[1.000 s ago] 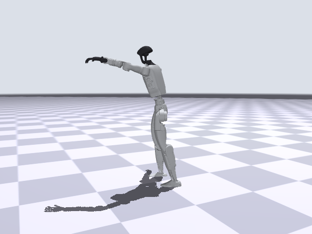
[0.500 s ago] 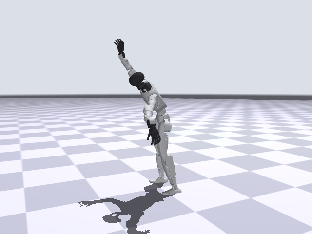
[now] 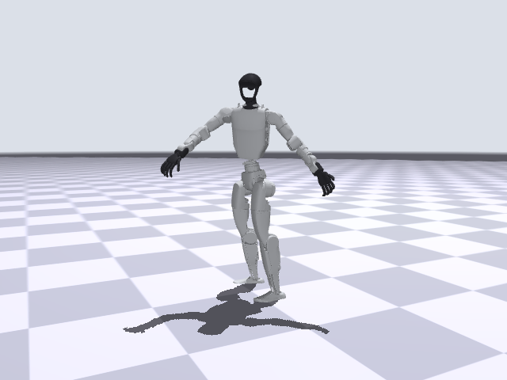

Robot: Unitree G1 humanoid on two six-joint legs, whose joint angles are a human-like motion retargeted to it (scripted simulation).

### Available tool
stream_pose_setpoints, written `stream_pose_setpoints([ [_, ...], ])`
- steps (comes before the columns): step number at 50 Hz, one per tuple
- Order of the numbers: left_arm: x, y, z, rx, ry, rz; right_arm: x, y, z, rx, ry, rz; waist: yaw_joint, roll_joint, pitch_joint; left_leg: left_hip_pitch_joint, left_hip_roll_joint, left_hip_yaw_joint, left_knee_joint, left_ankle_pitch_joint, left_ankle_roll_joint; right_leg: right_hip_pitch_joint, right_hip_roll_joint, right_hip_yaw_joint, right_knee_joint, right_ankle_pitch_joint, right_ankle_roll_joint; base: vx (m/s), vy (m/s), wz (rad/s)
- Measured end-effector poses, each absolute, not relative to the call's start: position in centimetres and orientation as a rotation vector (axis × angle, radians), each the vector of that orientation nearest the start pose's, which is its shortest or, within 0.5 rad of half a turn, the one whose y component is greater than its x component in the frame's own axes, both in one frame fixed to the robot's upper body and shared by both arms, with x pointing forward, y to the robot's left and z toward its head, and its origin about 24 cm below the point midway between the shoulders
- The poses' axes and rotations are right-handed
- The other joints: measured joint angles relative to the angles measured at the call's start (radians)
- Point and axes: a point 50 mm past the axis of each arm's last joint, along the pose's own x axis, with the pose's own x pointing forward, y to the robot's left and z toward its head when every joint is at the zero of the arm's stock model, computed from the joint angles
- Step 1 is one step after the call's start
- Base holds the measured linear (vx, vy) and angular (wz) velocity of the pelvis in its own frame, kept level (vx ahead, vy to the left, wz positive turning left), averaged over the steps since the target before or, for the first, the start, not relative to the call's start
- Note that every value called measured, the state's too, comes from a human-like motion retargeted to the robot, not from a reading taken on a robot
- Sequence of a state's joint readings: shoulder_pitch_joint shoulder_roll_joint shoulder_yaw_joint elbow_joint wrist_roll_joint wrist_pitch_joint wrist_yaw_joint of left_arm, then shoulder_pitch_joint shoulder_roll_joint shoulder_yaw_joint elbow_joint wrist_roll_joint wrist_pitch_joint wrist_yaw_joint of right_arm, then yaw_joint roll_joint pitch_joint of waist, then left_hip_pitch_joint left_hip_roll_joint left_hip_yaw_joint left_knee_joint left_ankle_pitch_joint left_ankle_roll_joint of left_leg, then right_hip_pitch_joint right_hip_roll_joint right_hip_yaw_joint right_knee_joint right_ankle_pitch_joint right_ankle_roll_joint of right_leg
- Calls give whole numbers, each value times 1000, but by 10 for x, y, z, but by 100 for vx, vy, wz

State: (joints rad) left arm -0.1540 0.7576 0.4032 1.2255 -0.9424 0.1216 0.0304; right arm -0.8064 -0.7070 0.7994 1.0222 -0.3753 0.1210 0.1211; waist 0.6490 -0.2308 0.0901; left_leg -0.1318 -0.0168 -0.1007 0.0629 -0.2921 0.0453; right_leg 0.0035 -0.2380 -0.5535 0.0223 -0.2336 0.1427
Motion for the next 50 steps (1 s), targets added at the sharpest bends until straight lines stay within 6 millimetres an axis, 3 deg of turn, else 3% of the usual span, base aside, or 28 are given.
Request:
stream_pose_setpoints([
  [2, 125, 462, -3, -504, 470, 1195, 318, -287, 5, -1414, 705, 261, -6, 29, -13, 1, -4, -6, -11, 8, -12, 2, -4, -10, -2, -2, -1, 1, 1, 26],
  [5, 115, 497, 45, -446, 323, 1380, 248, -287, -68, -1242, 923, 310, -26, 75, -38, 4, -9, -1, -22, 15, -29, 1, -10, -9, -6, -3, -2, 0, 0, 0],
  [8, 113, 525, 113, -383, 83, 1484, 162, -289, -121, -1008, 1192, 270, -60, 123, -66, 7, -11, 20, -21, 13, -39, -5, -15, 10, -9, -3, -2, 2, -1, -32],
  [10, 116, 536, 167, -338, -116, 1497, 101, -291, -142, -832, 1384, 193, -91, 154, -84, 10, -12, 40, -15, 8, -42, -10, -18, 29, -11, -2, 0, 1, -2, -48],
  [12, 122, 537, 228, -278, -330, 1460, 44, -297, -151, -666, 1558, 81, -131, 185, -103, 12, -12, 62, -5, 1, -42, -15, -20, 51, -12, 0, 3, 1, -2, -56],
  [15, 126, 520, 322, -145, -632, 1355, -24, -314, -144, -488, 1746, -109, -210, 233, -127, 18, -10, 97, 12, -11, -40, -22, -22, 87, -11, 3, 10, 1, -3, -61],
  [18, 119, 486, 405, 63, -846, 1226, -60, -344, -125, -426, 1815, -291, -324, 287, -144, 27, -4, 132, 25, -21, -39, -29, -20, 123, -9, 5, 19, 0, -3, -61],
  [20, 110, 461, 446, 218, -921, 1154, -66, -370, -108, -422, 1797, -409, -414, 328, -148, 34, 2, 154, 31, -28, -38, -34, -16, 147, -6, 6, 24, 0, -4, -61],
  [22, 102, 444, 472, 353, -928, 1109, -54, -398, -89, -436, 1724, -523, -515, 376, -143, 42, 10, 175, 33, -32, -35, -41, -10, 170, -3, 7, 29, 0, -4, -61],
  [25, 92, 435, 491, 503, -846, 1099, -14, -436, -60, -459, 1550, -666, -673, 452, -119, 54, 23, 207, 32, -37, -26, -53, 2, 207, 3, 7, 31, -1, -5, -62],
  [28, 86, 438, 494, 623, -686, 1145, 52, -457, -34, -477, 1333, -704, -840, 515, -67, 68, 39, 238, 29, -41, -9, -67, 18, 245, 10, 8, 24, -2, -5, -65],
  [30, 85, 410, 527, 745, -694, 1157, 118, -435, -39, -377, 1148, -668, -962, 472, -10, 81, 46, 259, 27, -41, 2, -71, 25, 268, 14, 13, 37, -4, -6, -64],
  [31, 119, 384, 542, 832, -681, 1093, 120, -425, -49, -302, 1127, -670, -953, 442, -23, 92, 47, 271, 24, -42, 8, -70, 27, 282, 15, 15, 41, -4, -6, -69],
  [32, 166, 370, 532, 876, -628, 1000, 123, -419, -53, -251, 1097, -671, -952, 429, -35, 100, 49, 284, 21, -43, 13, -72, 30, 297, 16, 18, 46, -3, -4, -74],
  [33, 195, 370, 512, 929, -560, 942, 130, -424, -45, -248, 1049, -667, -969, 450, -46, 103, 53, 297, 19, -43, 18, -80, 36, 311, 17, 22, 50, -3, -4, -72],
  [37, 252, 354, 459, 1250, -333, 722, 200, -393, -29, -188, 840, -462, -1116, 429, -16, 112, 64, 339, 16, -46, 33, -103, 52, 360, 20, 39, 72, -4, -3, -62],
  [40, 269, 340, 441, 1450, -192, 564, 257, -351, -13, -110, 677, -289, -1223, 342, 46, 118, 67, 366, 17, -49, 41, -115, 59, 392, 22, 53, 91, -6, -1, -52],
  [45, 282, 341, 415, 1576, 65, 406, 330, -291, 33, 52, 418, -160, -1342, 101, 127, 129, 66, 402, 24, -54, 46, -125, 63, 435, 23, 73, 116, -7, 0, -40],
  [48, 283, 352, 404, 1589, 174, 391, 356, -282, 69, 214, 258, -230, -1351, -71, 150, 128, 70, 419, 29, -55, 41, -132, 72, 452, 19, 83, 119, -7, -4, -29],
  [50, 282, 359, 398, 1598, 229, 397, 363, -291, 90, 335, 158, -327, -1329, -185, 158, 126, 71, 428, 32, -56, 39, -137, 75, 461, 16, 89, 119, -3, -2, -12],
])
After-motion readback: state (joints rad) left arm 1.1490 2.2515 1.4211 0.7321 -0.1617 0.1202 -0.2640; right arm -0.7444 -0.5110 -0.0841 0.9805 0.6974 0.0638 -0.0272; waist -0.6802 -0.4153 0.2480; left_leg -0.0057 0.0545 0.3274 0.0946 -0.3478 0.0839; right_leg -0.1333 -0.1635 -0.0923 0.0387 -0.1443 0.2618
